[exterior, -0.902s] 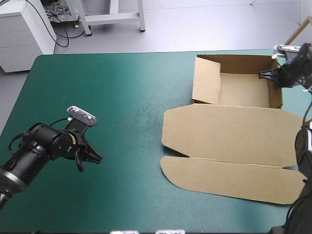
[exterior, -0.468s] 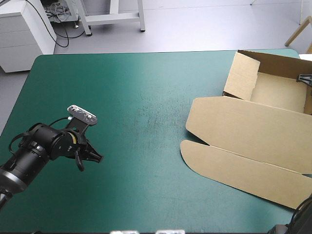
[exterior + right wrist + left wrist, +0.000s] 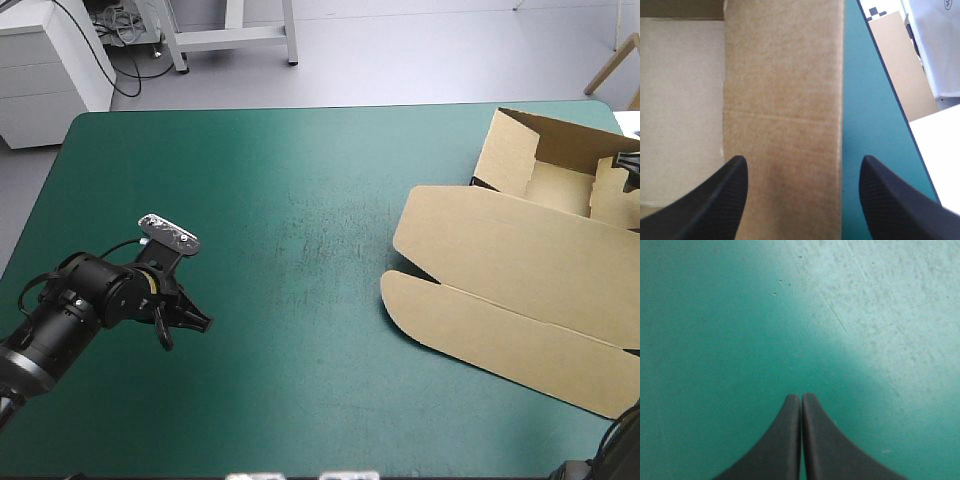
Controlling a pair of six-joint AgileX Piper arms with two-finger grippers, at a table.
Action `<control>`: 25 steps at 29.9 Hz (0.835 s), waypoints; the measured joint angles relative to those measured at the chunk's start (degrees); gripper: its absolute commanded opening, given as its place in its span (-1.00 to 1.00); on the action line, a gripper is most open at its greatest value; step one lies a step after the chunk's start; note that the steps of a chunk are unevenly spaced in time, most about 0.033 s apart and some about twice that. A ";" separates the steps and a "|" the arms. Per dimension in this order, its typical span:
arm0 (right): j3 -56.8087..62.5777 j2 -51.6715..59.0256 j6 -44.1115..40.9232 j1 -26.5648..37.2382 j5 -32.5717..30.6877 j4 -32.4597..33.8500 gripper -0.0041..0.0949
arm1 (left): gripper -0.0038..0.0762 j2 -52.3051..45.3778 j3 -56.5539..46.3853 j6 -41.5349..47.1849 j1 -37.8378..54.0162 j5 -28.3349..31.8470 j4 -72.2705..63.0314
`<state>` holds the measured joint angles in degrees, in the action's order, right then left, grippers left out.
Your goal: Fold the box
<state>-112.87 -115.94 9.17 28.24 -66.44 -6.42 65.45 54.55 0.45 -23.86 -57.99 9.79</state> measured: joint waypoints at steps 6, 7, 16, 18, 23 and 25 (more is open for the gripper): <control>-3.74 1.11 -0.23 0.00 -3.60 -1.53 -0.02 | -0.93 0.00 0.00 0.00 0.00 0.71 0.30; -3.86 1.91 -0.16 0.00 -3.63 -1.67 -0.09 | -0.93 0.00 0.00 0.00 0.00 0.71 0.37; -4.32 12.83 0.70 0.00 -4.34 -8.18 -0.57 | -0.93 0.00 0.00 0.56 0.00 2.17 0.44; -4.32 15.30 1.04 0.00 -4.46 -10.44 -0.68 | -0.93 0.00 0.00 1.05 0.00 2.32 0.44; -4.32 21.22 1.71 -2.88 -4.79 -11.36 -0.95 | -0.93 -0.50 -0.06 1.47 0.00 3.32 0.44; -3.67 23.52 2.75 -5.16 -4.79 -11.68 -0.96 | -0.93 -1.40 -0.06 1.52 0.00 3.93 0.44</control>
<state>-116.54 -92.42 11.92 23.09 -71.23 -18.10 64.06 54.49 1.97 -23.86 -54.06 10.23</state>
